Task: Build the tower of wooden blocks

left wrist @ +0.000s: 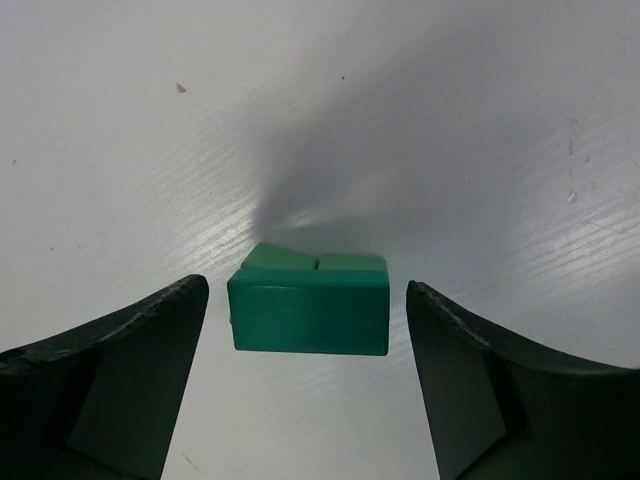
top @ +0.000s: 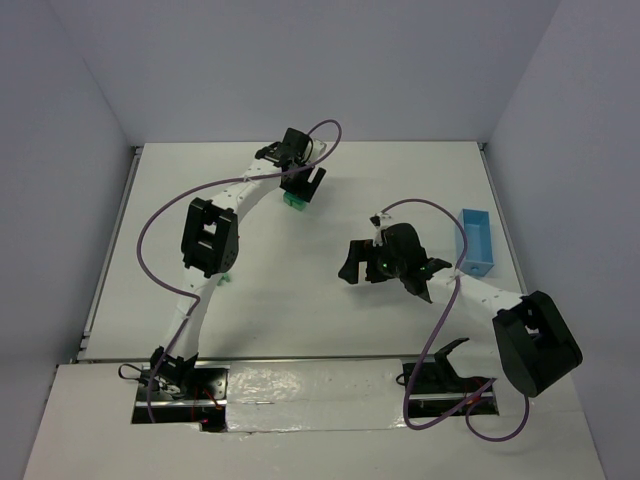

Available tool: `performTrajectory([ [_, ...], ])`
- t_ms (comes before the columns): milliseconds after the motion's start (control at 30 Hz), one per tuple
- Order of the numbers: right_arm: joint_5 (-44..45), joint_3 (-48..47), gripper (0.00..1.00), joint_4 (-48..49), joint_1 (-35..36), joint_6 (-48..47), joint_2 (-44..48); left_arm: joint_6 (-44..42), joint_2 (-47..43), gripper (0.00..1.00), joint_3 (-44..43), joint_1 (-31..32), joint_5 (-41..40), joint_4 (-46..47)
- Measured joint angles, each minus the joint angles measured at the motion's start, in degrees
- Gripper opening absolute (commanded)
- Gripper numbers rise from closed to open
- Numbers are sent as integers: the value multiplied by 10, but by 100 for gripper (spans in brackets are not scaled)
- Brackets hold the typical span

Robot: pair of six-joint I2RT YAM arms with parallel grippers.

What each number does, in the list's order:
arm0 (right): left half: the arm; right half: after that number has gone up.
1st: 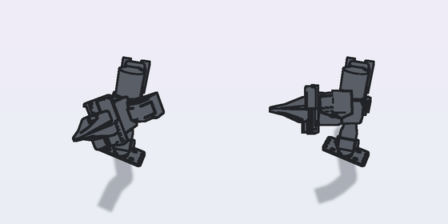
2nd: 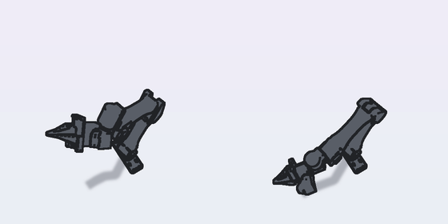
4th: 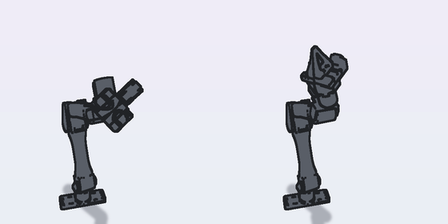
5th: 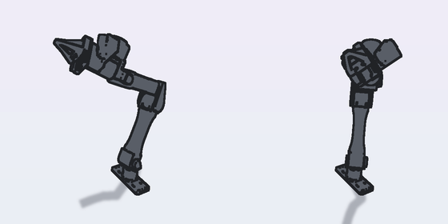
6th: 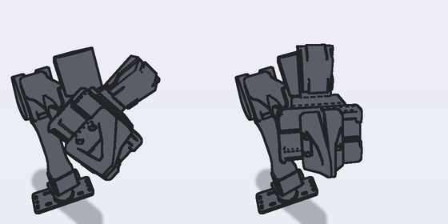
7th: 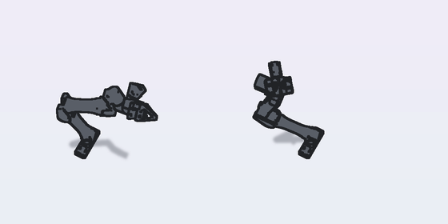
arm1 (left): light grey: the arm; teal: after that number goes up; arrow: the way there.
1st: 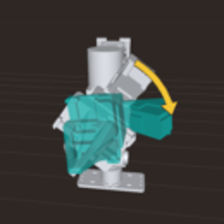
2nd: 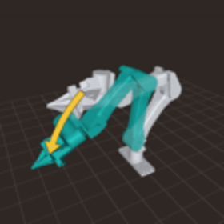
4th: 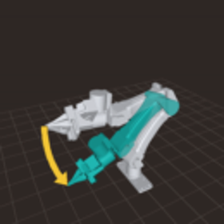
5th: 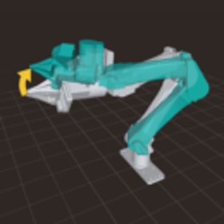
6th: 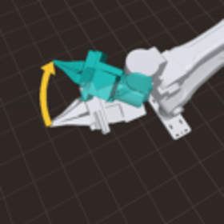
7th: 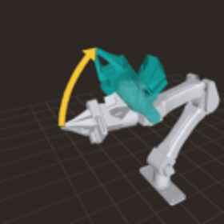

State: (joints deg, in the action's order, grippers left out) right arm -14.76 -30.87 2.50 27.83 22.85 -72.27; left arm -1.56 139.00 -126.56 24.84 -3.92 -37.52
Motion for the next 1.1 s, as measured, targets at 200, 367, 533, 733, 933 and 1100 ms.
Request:
performTrajectory([
  [200, 0, 0, 100, 0, 1, 0, 0, 0, 0, 100, 0, 0, 2, 0],
  [367, 0, 0, 100, 0, 2, 0, -2, -10, 0, 100, 3, -3, 11, -2],
  [533, 0, -1, 100, -1, 2, 0, -4, -16, -5, 100, 26, -10, 32, -6],
  [733, 0, -7, 100, -1, 5, -1, -6, -17, -5, 99, 30, -21, 43, -15],
  [933, 0, -7, 100, -2, 6, -2, -10, -17, -5, 94, 30, -23, 43, -15],
  [1100, 2, -7, 100, -2, 7, -2, -13, -17, -5, 85, 30, -23, 50, -15],
])
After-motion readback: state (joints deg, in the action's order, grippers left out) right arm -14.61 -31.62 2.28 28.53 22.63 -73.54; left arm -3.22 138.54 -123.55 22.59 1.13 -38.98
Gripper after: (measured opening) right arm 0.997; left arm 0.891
